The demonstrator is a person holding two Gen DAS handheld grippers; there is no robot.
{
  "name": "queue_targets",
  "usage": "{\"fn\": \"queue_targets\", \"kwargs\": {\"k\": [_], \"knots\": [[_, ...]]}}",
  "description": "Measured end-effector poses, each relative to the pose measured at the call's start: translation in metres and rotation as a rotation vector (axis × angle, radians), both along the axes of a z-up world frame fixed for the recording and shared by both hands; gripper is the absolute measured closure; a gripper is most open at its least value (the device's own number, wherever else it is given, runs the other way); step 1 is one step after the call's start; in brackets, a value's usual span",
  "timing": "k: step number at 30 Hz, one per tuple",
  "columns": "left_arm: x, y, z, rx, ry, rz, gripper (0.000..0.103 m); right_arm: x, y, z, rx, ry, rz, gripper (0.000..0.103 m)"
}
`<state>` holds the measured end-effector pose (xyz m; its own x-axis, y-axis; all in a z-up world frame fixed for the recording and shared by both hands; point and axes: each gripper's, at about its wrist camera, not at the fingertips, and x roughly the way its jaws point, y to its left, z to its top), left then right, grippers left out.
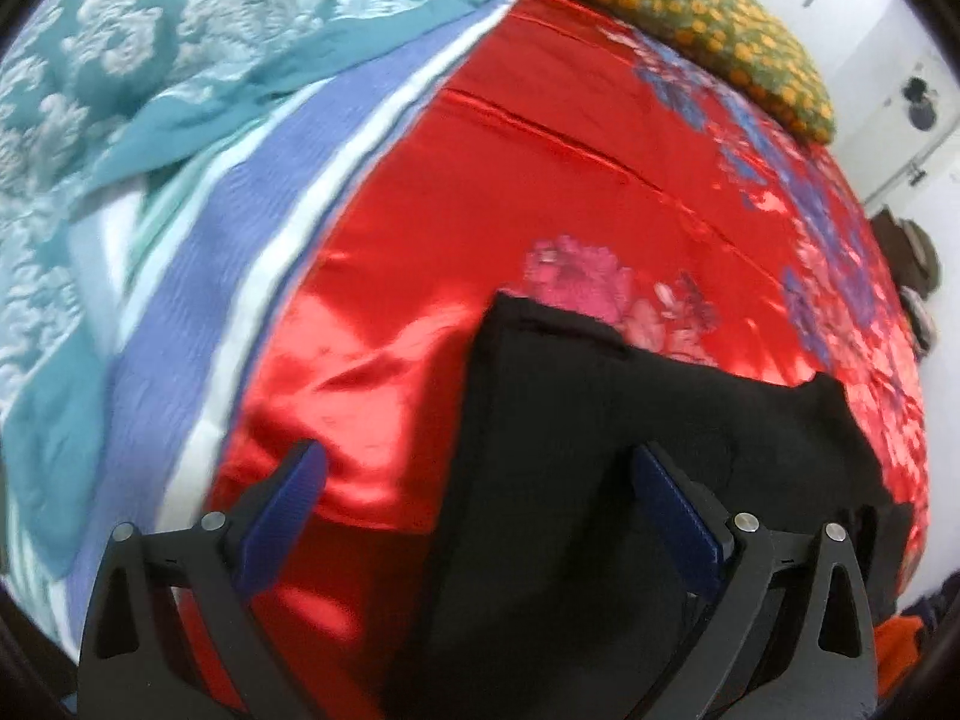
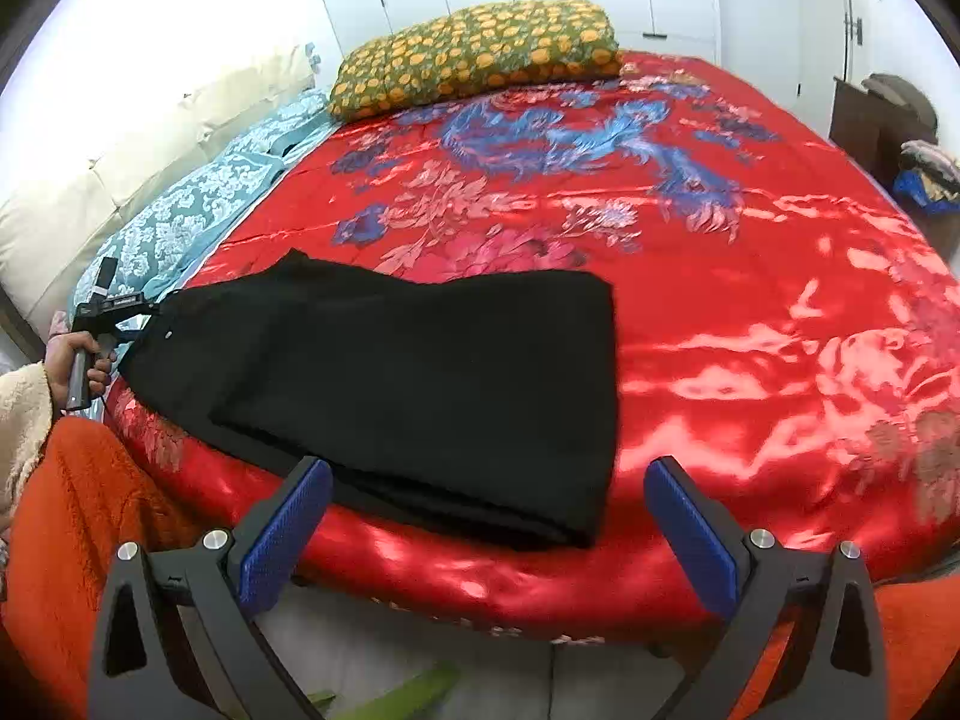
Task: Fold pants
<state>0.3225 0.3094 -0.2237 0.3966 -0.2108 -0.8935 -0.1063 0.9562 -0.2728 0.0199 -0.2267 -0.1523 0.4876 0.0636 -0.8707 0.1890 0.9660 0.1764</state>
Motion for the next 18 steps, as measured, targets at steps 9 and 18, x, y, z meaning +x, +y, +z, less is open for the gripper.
{"fn": "queue_targets", "kwargs": {"k": [9,18], "knots": [[-0.017,-0.021,0.017,-0.183,0.037,-0.113,0.080,0.015,0.049,-0.019,-0.022,0.037,0.210,0.000],[-0.052,-0.065,0.100,-0.376,-0.028,0.020,0.084,0.014,0.044,-0.017,0.023,-0.018,0.223,0.000]]}}
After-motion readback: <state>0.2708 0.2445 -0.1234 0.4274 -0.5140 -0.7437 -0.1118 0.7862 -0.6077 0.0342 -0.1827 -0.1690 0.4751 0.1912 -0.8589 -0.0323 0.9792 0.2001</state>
